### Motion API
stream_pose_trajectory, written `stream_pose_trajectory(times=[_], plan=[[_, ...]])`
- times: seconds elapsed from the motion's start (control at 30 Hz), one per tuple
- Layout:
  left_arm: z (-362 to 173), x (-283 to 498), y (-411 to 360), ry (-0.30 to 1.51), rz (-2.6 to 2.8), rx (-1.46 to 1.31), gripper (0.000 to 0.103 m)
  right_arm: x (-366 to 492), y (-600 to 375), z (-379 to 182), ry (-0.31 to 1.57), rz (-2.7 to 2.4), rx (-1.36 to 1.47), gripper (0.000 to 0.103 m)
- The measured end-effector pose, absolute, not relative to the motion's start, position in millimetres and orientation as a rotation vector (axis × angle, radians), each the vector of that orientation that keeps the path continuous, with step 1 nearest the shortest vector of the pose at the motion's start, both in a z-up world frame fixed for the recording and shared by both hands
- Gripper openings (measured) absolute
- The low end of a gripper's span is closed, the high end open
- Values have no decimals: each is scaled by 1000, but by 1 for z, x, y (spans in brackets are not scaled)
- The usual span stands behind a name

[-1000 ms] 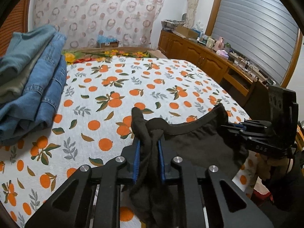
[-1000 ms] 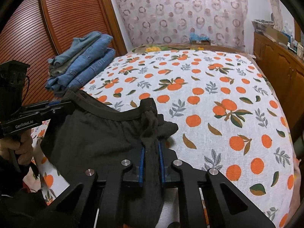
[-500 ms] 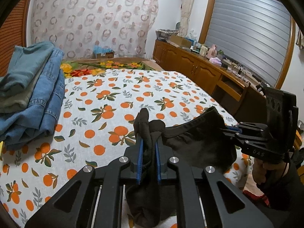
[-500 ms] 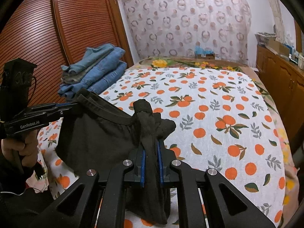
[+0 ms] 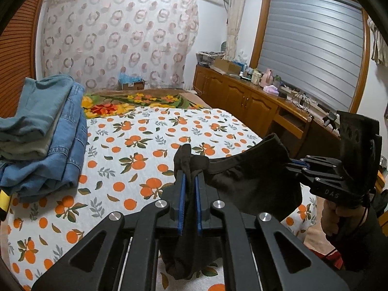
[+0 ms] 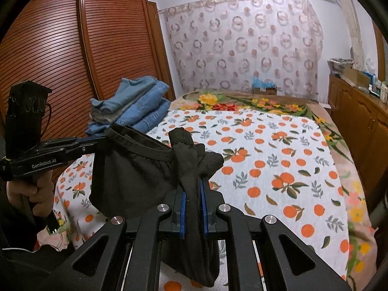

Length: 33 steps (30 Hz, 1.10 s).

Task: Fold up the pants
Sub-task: 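Close both grippers on the folded pants and lift them off the bed, then hold the folded pants raised in both grippers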

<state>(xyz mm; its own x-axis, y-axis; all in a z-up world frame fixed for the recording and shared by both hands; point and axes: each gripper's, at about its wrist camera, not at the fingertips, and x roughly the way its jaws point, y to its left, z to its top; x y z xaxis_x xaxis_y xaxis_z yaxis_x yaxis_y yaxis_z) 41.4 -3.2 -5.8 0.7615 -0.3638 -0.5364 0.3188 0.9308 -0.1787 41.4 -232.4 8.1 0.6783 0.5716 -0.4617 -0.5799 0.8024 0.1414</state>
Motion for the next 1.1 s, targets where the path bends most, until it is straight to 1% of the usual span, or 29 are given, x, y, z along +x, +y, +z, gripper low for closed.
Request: stream_pose_trajectory(times=[0.53,1.1], plan=[[21,32,6,527,-366,-82,8,29,-235,33,432,668,-38,10],[25,53,22,526,-308,-81,8,68,-211,36,426,722,-51,10]])
